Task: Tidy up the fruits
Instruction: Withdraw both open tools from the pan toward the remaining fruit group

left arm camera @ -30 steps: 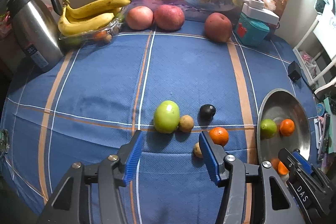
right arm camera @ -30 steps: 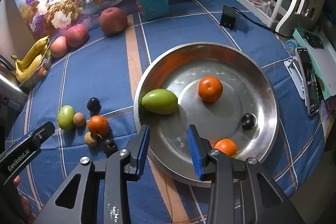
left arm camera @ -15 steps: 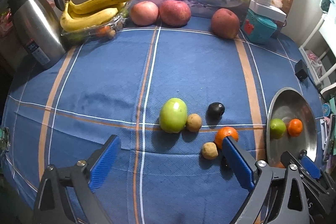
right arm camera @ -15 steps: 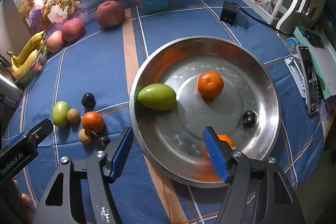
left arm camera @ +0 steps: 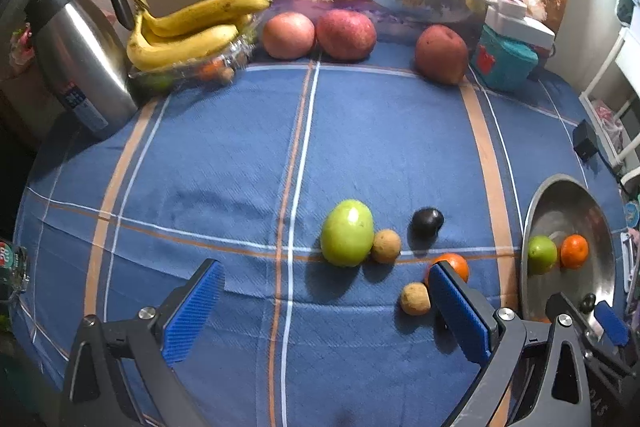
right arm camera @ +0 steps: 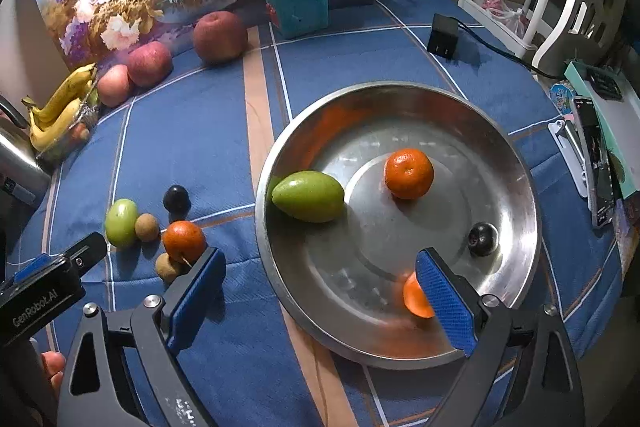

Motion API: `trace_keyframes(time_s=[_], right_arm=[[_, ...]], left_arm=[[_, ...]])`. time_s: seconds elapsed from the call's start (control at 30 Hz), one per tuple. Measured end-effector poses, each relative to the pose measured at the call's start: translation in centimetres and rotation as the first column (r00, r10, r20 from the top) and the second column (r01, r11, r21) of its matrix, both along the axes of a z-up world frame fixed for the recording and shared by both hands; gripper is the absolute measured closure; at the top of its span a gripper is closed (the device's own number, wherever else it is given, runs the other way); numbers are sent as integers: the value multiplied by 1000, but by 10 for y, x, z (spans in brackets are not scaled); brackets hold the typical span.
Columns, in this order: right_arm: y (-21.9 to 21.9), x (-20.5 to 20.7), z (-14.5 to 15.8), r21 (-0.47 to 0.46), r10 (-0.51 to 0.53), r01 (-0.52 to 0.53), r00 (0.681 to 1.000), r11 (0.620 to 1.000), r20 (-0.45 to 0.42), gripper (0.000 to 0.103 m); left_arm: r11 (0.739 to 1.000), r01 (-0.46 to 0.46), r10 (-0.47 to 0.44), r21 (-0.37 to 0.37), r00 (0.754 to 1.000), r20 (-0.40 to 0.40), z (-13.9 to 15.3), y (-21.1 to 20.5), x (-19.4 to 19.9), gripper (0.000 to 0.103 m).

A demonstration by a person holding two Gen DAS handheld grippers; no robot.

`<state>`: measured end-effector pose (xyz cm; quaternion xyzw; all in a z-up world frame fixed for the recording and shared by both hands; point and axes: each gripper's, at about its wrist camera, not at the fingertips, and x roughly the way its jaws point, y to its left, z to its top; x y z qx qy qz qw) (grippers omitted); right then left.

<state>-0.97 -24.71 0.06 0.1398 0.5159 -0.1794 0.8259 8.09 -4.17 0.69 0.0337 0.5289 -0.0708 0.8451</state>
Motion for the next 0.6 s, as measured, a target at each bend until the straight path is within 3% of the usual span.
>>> trace_keyframes(time_s=[0.27,0.43,0.6], right_arm=[[7,4,-5,44,44,-45,999,998,16,7],[19,7,-1,20,105,-106,992,994,64,7],[35,16,-3,21,178,-179,982,984,65,7]], left_arm=[[1000,-18,17,20,998,54,7,1,2,0],[994,-64,61,83,997,44,3,5,6,0],[996,-76,76,37,997,-4,-4,17,7,0]])
